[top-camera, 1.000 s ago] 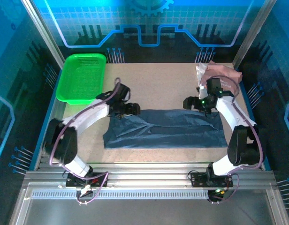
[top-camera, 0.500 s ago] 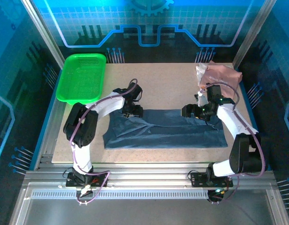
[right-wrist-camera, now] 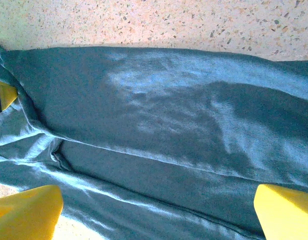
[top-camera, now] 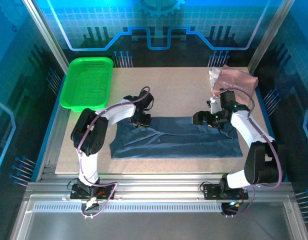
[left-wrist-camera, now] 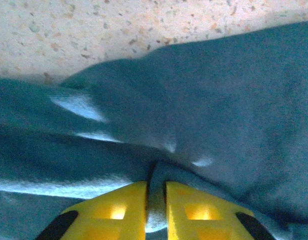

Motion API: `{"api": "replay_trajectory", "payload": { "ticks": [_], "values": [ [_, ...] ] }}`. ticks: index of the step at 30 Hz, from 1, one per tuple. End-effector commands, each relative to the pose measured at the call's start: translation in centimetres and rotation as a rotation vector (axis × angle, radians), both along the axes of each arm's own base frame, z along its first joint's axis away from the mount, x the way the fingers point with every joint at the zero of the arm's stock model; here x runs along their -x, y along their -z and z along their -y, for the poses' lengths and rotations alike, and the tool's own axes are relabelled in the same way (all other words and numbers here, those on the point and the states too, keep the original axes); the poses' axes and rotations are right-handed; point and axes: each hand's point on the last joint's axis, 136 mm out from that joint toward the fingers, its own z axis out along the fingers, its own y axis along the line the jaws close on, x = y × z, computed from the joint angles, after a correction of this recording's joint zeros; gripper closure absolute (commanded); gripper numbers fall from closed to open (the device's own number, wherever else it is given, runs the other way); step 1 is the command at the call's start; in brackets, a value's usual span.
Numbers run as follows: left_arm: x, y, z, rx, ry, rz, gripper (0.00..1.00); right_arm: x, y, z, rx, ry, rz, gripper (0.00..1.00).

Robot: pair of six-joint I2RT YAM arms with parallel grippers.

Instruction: Fold and stack the t-shirts

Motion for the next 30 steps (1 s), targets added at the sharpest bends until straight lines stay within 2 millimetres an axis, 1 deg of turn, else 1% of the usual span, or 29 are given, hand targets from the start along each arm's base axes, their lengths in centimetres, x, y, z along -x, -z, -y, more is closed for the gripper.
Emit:
{"api": "replay_trajectory", "payload": {
  "ticks": [1, 6, 10, 13, 16, 22, 23, 25, 27, 29, 30],
  "values": [
    [1.2, -2.5, 0.4, 0.006, 0.027, 0.041, 0.85, 0.1, 0.3, -0.8, -0.017, -0.025, -0.004, 0.0],
    [3.6, -3.3, 0.5, -0.002, 0.035, 0.055, 0.89, -0.2, 0.9, -0.8, -0.017, -0.021, -0.019, 0.0],
    [5.3, -3.7, 0.4, -0.002, 0.021, 0.058, 0.91, -0.5, 1.4, -0.7, -0.011, -0.014, -0.041, 0.0],
    [6.8, -4.2, 1.0, 0.017, 0.029, 0.061, 0.92, -0.8, 1.8, -0.6, -0.004, -0.01, -0.056, 0.0],
    [8.9, -4.3, 1.7, 0.021, 0.04, 0.048, 0.93, -0.9, 2.2, -0.4, 0.007, -0.003, -0.072, 0.0],
    [14.1, -2.5, 3.9, 0.068, 0.025, -0.024, 0.92, -1.2, 3.0, 0.0, 0.033, 0.018, -0.104, 0.0],
    [14.9, -2.4, 4.3, 0.075, 0.019, -0.035, 0.88, -1.3, 3.1, 0.1, 0.036, 0.021, -0.108, 0.0],
    [16.1, -2.4, 5.0, 0.108, 0.006, -0.052, 0.74, -1.5, 3.3, 0.2, 0.04, 0.028, -0.119, 0.0],
    [16.9, -2.9, 5.7, 0.149, 0.0, -0.046, 0.43, -1.8, 3.6, 0.2, 0.046, 0.033, -0.129, 0.0],
    [16.7, -4.1, 5.7, 0.174, -0.02, -0.012, 0.31, -2.1, 3.8, 0.3, 0.054, 0.035, -0.146, 0.0],
    [16.0, -5.0, 5.2, 0.17, -0.043, 0.028, 0.24, -2.2, 3.9, 0.2, 0.056, 0.034, -0.152, 0.0]
  ]
}}
